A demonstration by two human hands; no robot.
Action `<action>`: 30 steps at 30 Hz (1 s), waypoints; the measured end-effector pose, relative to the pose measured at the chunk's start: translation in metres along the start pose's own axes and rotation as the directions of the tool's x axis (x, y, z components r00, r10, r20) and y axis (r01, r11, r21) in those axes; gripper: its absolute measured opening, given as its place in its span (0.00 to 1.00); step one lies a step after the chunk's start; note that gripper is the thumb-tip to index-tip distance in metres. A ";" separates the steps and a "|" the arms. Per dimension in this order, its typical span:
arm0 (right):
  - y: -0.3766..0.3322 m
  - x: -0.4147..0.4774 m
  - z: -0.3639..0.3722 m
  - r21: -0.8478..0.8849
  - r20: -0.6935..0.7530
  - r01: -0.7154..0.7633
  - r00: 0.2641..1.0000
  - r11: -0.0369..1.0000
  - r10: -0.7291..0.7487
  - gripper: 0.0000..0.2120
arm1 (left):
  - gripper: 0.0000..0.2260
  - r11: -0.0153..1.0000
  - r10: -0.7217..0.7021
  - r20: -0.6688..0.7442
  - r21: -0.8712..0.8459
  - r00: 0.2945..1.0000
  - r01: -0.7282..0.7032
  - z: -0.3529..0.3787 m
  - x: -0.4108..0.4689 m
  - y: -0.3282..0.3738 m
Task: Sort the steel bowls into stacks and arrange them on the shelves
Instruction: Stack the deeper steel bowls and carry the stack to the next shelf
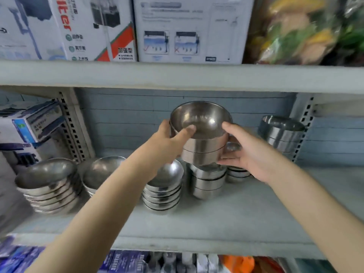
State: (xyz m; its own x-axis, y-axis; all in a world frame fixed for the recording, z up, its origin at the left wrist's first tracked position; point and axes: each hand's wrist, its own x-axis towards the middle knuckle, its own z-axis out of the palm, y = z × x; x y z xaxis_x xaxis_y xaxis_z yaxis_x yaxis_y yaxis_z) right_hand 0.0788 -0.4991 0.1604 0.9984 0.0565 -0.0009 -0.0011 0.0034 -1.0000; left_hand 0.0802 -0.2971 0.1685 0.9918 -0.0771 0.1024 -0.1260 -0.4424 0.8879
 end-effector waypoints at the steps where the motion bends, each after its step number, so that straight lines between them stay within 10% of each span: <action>1: 0.003 -0.010 -0.015 -0.003 -0.009 0.002 1.000 1.000 -0.002 0.11 | 0.33 0.999 0.052 0.047 0.002 0.998 -0.052 0.014 -0.006 0.000; 24: 0.159 -0.041 -0.163 -0.227 -0.213 -0.381 0.917 0.896 0.336 0.23 | 0.44 0.999 0.005 0.212 -0.040 0.977 0.004 0.238 -0.016 -0.097; 30: 0.121 -0.043 -0.154 -0.487 -0.277 -0.138 0.961 0.862 -0.003 0.32 | 0.38 0.988 -0.150 -0.040 0.026 0.988 0.151 0.212 -0.025 -0.123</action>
State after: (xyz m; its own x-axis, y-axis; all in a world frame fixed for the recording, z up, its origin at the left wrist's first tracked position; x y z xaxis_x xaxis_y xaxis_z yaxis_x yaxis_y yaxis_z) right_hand 0.0445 -0.6550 0.0387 0.9750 -0.2223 0.0009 -0.1112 -0.4913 -0.8639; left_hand 0.0660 -0.4299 -0.0386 0.9996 0.0258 -0.0139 0.0244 -0.4719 0.8813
